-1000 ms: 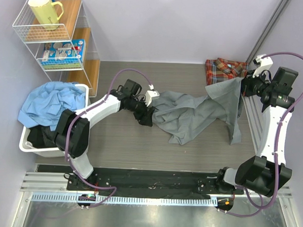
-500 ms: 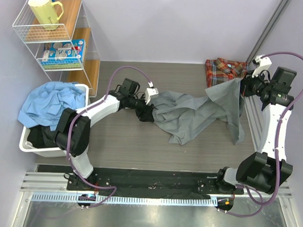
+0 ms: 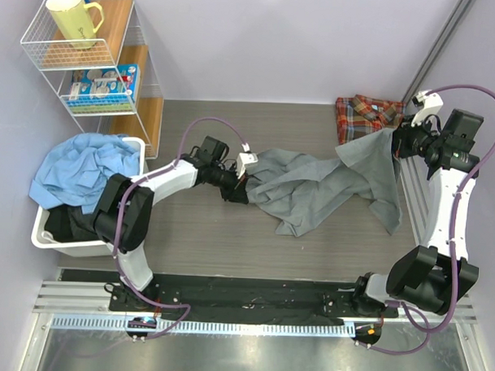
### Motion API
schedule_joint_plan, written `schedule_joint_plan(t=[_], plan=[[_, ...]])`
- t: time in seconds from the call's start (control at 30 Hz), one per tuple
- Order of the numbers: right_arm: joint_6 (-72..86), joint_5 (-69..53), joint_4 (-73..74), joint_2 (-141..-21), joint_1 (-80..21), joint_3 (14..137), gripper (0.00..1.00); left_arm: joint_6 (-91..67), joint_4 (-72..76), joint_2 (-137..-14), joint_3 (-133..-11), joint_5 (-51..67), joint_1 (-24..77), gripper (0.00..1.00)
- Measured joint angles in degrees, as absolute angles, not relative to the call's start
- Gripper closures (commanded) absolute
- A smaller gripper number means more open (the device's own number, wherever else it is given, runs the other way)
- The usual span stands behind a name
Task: Fold and stack the long sleeve shirts
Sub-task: Flatten the shirt out
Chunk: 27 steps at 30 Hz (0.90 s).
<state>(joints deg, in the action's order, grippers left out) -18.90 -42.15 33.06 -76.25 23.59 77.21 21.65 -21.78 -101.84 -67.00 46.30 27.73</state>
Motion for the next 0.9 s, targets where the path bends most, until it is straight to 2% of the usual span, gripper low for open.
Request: schedule_joint_plan(t=[0.17,0.27,0.47,0.67,0.8,0.9], plan=[[-17.80,-42.15,33.01,-76.25,23.59,77.30,0.99,16.80,-19.46,-101.84,-66.78,44.38,27.31,1.00],[-16.25,-42.06,32.75,-76.25,23.59,77.87,0.99,13.80,-22.26,-101.84,-71.90,42.11,25.54,1.00],[-5.63,-39.13,24.71,-77.23,23.59,83.44,0.99,10.02,-30.57,-101.95,-96.82,31.86,19.81,1.00],[9.45,-36.91,12.36,-81.91,23.35,98.19,0.99,9.67,-34.94,-100.84,-118.93,21.41,17.34,1.00],[15.07,-37.06,8.01,-81.91,23.07,105.69,0.99,11.03,-35.75,-94.56,-119.46,17.02,18.09,1.00],[15.51,-36.80,7.18,-78.13,22.96,106.04,0.99,11.77,-35.99,-86.91,-115.90,14.94,18.33,1.00]])
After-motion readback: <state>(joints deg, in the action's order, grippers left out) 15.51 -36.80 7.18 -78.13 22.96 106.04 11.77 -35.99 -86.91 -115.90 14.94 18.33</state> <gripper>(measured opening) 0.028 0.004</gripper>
